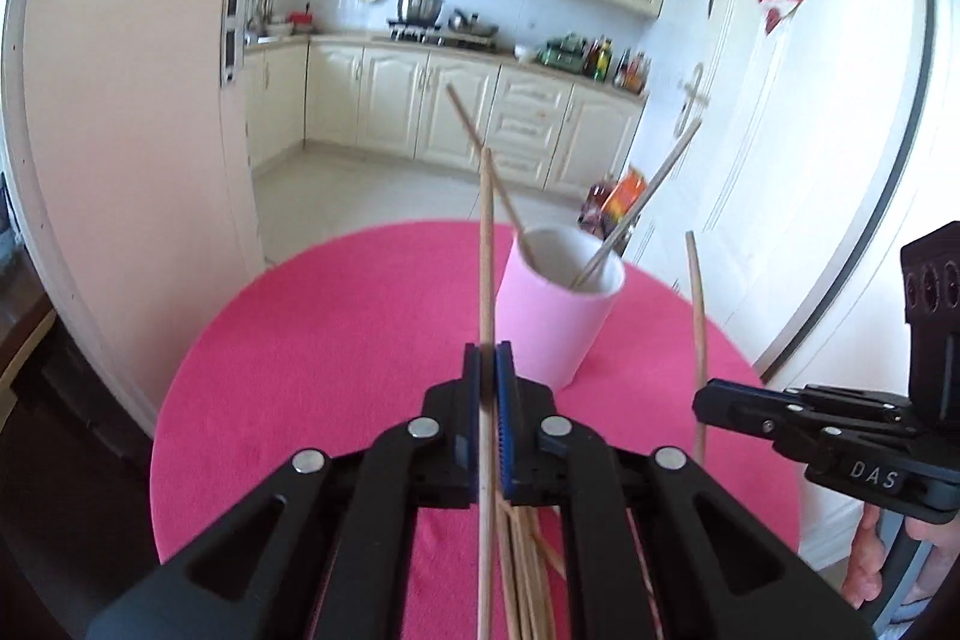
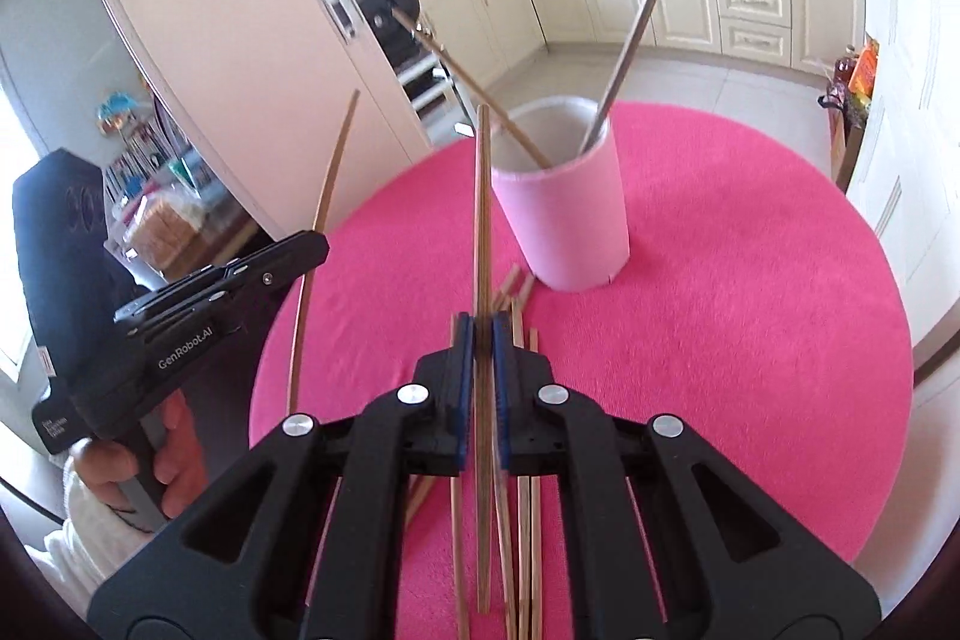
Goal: Organize utensils
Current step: 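Raise both held chopsticks over the pink cup and release them inside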
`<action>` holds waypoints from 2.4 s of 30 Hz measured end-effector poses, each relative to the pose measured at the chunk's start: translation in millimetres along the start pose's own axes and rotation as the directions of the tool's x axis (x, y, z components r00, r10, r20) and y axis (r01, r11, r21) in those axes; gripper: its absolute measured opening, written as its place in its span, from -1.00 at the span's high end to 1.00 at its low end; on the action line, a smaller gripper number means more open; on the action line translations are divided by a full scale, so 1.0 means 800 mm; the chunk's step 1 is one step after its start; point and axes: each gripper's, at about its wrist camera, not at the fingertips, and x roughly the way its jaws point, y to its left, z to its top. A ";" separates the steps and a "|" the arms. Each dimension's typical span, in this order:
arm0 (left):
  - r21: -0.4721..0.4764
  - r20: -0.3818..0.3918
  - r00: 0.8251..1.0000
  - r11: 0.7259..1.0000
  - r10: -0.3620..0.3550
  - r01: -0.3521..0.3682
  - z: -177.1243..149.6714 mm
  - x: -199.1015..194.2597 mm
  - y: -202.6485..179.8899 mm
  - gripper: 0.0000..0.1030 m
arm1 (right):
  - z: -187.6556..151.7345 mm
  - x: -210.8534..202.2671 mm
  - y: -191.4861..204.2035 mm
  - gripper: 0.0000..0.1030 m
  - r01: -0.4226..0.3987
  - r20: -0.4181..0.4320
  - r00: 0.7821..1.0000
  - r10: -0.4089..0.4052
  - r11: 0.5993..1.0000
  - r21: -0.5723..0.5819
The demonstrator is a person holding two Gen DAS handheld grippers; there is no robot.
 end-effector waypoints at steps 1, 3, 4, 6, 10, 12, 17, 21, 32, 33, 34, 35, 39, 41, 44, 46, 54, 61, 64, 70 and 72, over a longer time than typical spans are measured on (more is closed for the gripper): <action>0.003 0.040 0.999 1.000 -0.024 0.024 0.005 -0.004 -0.003 0.90 | 0.004 -0.005 0.000 0.87 -0.009 0.023 1.000 0.009 1.000 0.004; 0.013 0.120 0.991 0.998 -0.058 0.057 0.014 -0.012 -0.009 0.90 | 0.012 -0.016 0.001 0.87 -0.026 0.069 0.997 0.025 1.000 0.005; 0.022 0.166 0.983 0.997 -0.074 0.071 0.018 -0.015 -0.012 0.90 | 0.016 -0.021 0.003 0.87 -0.026 0.094 0.995 0.026 1.000 0.002; 0.034 0.243 0.966 0.996 -0.083 0.077 0.025 -0.017 -0.021 0.90 | 0.023 -0.029 0.005 0.87 -0.029 0.150 0.988 0.029 1.000 0.000; 0.054 0.374 0.923 0.996 -0.089 0.074 0.043 -0.015 -0.038 0.90 | 0.040 -0.049 0.007 0.87 -0.004 0.274 0.962 0.008 1.000 -0.013; 0.052 0.422 0.902 0.996 -0.087 0.071 0.055 -0.009 -0.044 0.90 | 0.049 -0.060 0.007 0.87 -0.002 0.334 0.943 0.008 1.000 -0.018; 0.048 0.508 0.859 0.998 -0.064 0.046 0.084 0.008 -0.063 0.90 | 0.076 -0.080 0.008 0.87 0.029 0.467 0.884 -0.007 0.999 -0.039; 0.047 0.538 0.841 0.999 -0.045 0.023 0.105 0.033 -0.079 0.90 | 0.096 -0.084 0.003 0.87 0.058 0.536 0.844 -0.027 0.997 -0.041; 0.023 0.549 0.835 0.999 -0.036 0.028 0.113 0.092 -0.076 0.90 | 0.113 -0.051 -0.016 0.87 0.105 0.569 0.820 -0.061 0.993 -0.045; 0.024 0.548 0.836 0.999 -0.035 0.026 0.112 0.096 -0.075 0.90 | 0.113 -0.046 -0.019 0.87 0.106 0.562 0.824 -0.063 0.993 -0.044; 0.025 0.546 0.837 0.999 -0.035 0.025 0.111 0.100 -0.075 0.90 | 0.113 -0.043 -0.020 0.87 0.104 0.554 0.830 -0.063 0.994 -0.043; 0.026 0.543 0.839 0.999 -0.034 0.023 0.111 0.104 -0.075 0.90 | 0.112 -0.039 -0.022 0.87 0.102 0.547 0.835 -0.063 0.994 -0.042; 0.026 0.525 0.851 0.999 -0.030 0.019 0.105 0.115 -0.067 0.90 | 0.110 -0.028 -0.024 0.87 0.097 0.525 0.849 -0.063 0.995 -0.037; 0.027 0.508 0.861 0.999 -0.032 0.022 0.105 0.118 -0.066 0.90 | 0.110 -0.026 -0.025 0.87 0.103 0.519 0.852 -0.068 0.994 -0.038; 0.038 0.491 0.871 0.999 -0.032 0.015 0.103 0.119 -0.065 0.88 | 0.107 -0.024 -0.025 0.87 0.105 0.513 0.855 -0.073 0.994 -0.035; 0.040 0.475 0.880 0.999 -0.032 0.015 0.104 0.118 -0.063 0.63 | 0.105 -0.024 -0.025 0.87 0.105 0.509 0.858 -0.075 0.994 -0.029; 0.064 0.461 0.887 0.998 -0.025 -0.005 0.097 0.098 -0.061 0.32 | 0.104 -0.024 -0.019 0.87 0.115 0.497 0.863 -0.094 0.993 -0.012; 0.070 0.455 0.890 0.997 -0.007 -0.028 0.091 0.078 -0.056 0.24 | 0.106 -0.022 -0.014 0.87 0.122 0.484 0.869 -0.106 0.993 -0.003; 0.072 0.455 0.890 0.997 -0.005 -0.031 0.090 0.066 -0.055 0.20 | 0.106 -0.021 -0.009 0.86 0.119 0.474 0.874 -0.104 0.993 -0.002; 0.099 0.462 0.887 0.994 -0.001 -0.050 0.087 0.040 -0.060 0.06 | 0.104 -0.026 -0.003 0.80 0.138 0.464 0.876 -0.131 0.990 0.019; 0.104 0.468 0.884 0.993 -0.005 -0.050 0.085 0.029 -0.060 -0.01 | 0.103 -0.033 -0.001 0.49 0.144 0.474 0.870 -0.138 0.989 0.022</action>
